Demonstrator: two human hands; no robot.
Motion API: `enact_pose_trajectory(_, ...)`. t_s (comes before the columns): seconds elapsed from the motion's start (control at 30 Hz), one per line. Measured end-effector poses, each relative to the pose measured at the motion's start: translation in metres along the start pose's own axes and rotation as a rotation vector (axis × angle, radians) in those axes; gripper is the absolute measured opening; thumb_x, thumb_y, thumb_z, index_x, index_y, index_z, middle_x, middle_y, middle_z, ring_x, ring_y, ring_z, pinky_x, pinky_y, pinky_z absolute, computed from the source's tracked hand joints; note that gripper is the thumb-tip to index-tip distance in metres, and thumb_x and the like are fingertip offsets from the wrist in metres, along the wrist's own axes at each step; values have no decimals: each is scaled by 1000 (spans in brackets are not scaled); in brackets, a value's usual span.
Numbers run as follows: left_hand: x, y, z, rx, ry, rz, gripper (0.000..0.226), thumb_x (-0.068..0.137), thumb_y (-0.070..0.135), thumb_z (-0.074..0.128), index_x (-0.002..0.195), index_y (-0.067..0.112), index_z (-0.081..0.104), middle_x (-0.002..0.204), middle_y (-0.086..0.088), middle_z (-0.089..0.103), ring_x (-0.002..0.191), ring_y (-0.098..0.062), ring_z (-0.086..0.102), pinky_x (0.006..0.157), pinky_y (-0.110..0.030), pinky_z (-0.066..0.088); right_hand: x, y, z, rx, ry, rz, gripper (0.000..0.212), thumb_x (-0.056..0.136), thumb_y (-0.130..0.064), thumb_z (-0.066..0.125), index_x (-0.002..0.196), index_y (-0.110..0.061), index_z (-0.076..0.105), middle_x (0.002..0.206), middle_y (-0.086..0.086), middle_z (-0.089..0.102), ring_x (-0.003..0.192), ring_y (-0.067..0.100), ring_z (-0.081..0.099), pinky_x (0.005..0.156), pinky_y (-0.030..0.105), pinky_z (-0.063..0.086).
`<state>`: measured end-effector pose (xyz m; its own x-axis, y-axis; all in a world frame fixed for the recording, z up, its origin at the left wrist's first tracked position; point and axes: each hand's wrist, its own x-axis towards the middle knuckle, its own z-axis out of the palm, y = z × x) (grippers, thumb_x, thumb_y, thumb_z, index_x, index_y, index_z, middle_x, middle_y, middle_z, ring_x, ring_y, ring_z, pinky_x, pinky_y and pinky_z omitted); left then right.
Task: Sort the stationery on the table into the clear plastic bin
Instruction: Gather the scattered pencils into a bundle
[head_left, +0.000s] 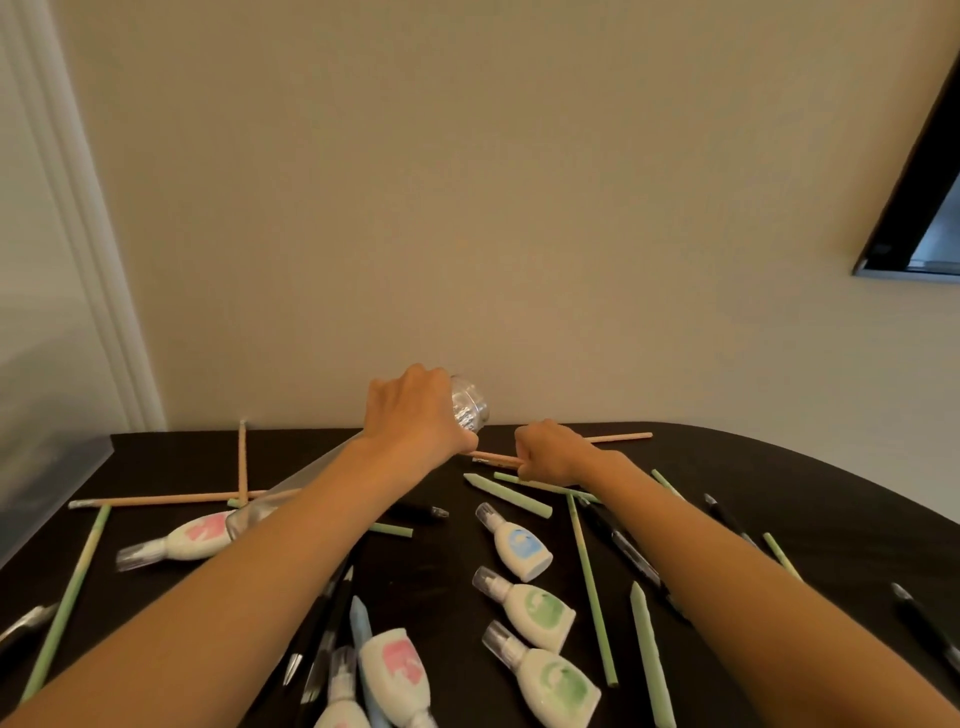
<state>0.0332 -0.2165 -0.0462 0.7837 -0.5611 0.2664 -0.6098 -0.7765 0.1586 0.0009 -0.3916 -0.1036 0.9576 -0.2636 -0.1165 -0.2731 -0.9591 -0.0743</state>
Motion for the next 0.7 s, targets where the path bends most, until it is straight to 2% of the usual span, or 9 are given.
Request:
enact_pose_trajectory(0.1,-8,-3,-4,-10,8,-13,59,74,47,70,120,15,50,113,-4,55,101,-20,54,81,-30,39,-5,-5,1,17,-4,-32,24,88,-10,57,110,-6,52,110,13,56,87,19,46,72,29,39)
enact_pose_trajectory(0.2,-18,-6,-10,-5,6,-20,59,76,47,69,121,15,49,114,-4,54,102,-20,53,84,-30,39,-6,-11,3,-74,24,-23,20,89,-12,55,106,-3,59,102,14,58,83,19,45,70,29,38)
enact_pose_trajectory(0.3,-29,-7,-18,1,4,-15,59,77,46,68,122,15,47,114,-3,52,102,-19,52,84,-30,37,-7,-16,3,-68,167,8,20,93,-13,50,103,-1,61,102,16,60,80,20,45,72,32,40)
enact_pose_trajectory(0.4,-38,-8,-27,-3,6,-14,59,78,45,67,124,16,46,116,-3,51,104,-20,52,86,-30,36,-16,-26,-11,-18,374,30,18,97,-13,43,107,-4,55,106,12,58,90,23,47,74,31,37)
enact_pose_trajectory(0.43,-42,-8,-32,-10,12,-19,59,78,45,67,124,16,46,116,-3,51,105,-20,52,87,-31,36,-21,-31,-20,4,443,39,18,99,-14,40,109,-5,52,103,10,55,93,24,46,75,31,36)
enact_pose_trajectory(0.5,-50,-10,-39,-24,24,-24,58,78,44,68,124,16,46,117,-3,51,106,-20,52,88,-31,36,-31,-42,-37,107,553,59,17,100,-16,36,110,-7,47,92,8,48,87,22,44,74,32,38)
enact_pose_trajectory(0.57,-58,-12,-45,-30,35,-25,58,78,45,68,123,17,46,117,-3,50,105,-20,52,88,-31,36,-42,-56,-52,426,613,86,16,101,-16,33,109,-6,43,83,6,45,72,18,44,66,32,42)
enact_pose_trajectory(0.63,-70,-14,-52,-36,37,-23,58,78,45,67,124,17,45,117,-3,50,105,-20,52,88,-31,36,-57,-75,-68,929,638,121,18,101,-16,31,111,-5,42,76,4,46,62,13,44,58,27,41)
enact_pose_trajectory(0.7,-84,-16,-58,-54,39,-20,57,77,46,67,122,17,47,116,-3,51,104,-20,52,87,-31,37,-74,-90,-81,1477,582,124,17,101,-13,31,113,-5,41,71,5,46,59,12,44,56,24,43)
